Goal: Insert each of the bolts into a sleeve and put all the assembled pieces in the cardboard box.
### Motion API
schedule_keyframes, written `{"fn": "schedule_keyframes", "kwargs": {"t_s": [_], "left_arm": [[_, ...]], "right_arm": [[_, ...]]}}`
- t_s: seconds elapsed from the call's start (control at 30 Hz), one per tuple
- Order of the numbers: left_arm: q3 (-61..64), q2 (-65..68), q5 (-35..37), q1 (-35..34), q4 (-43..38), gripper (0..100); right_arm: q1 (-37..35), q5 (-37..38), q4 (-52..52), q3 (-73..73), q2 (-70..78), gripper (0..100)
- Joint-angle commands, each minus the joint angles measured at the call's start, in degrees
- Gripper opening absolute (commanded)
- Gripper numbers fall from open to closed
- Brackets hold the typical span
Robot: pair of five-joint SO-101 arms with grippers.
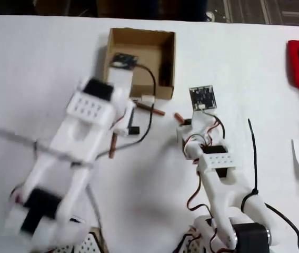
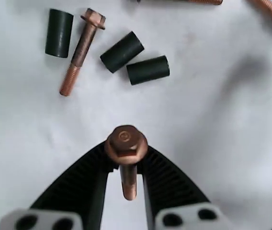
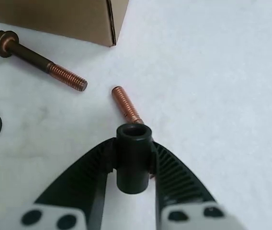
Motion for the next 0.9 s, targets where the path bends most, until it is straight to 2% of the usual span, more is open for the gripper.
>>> {"fn": "schedule_keyframes", "kwargs": {"t_s": [0.0,0.13,0.27,0.4,0.53,0.7,0.87], "left_arm": [[14.55,-18.37,0.44,-2.37,-12.13,2],[25.63,-31.03,0.53,-6.15,-21.89,2],[33.36,-39.82,0.53,-6.15,-26.99,2],[38.9,-43.52,0.26,-6.42,-30.95,2],[40.92,-43.6,0.18,-6.51,-39.38,2],[41.1,-43.52,0.18,-6.24,-51.96,2],[41.19,-43.52,0.44,-6.42,-54.77,2]], "right_arm": [[-0.57,0.18,-0.57,-0.26,-2.59,2.2],[-0.13,0.18,0.31,-0.18,-2.59,2.2],[-0.57,0.18,0.66,-0.18,-2.59,2.2],[-0.57,0.18,0.66,-0.18,-2.59,2.2],[-1.1,0.18,0.48,-0.18,-2.59,2.2],[-7.43,0.18,0.4,-0.35,-2.59,2.2],[-15.96,0.18,0.13,-2.81,-2.59,2.2]]}}
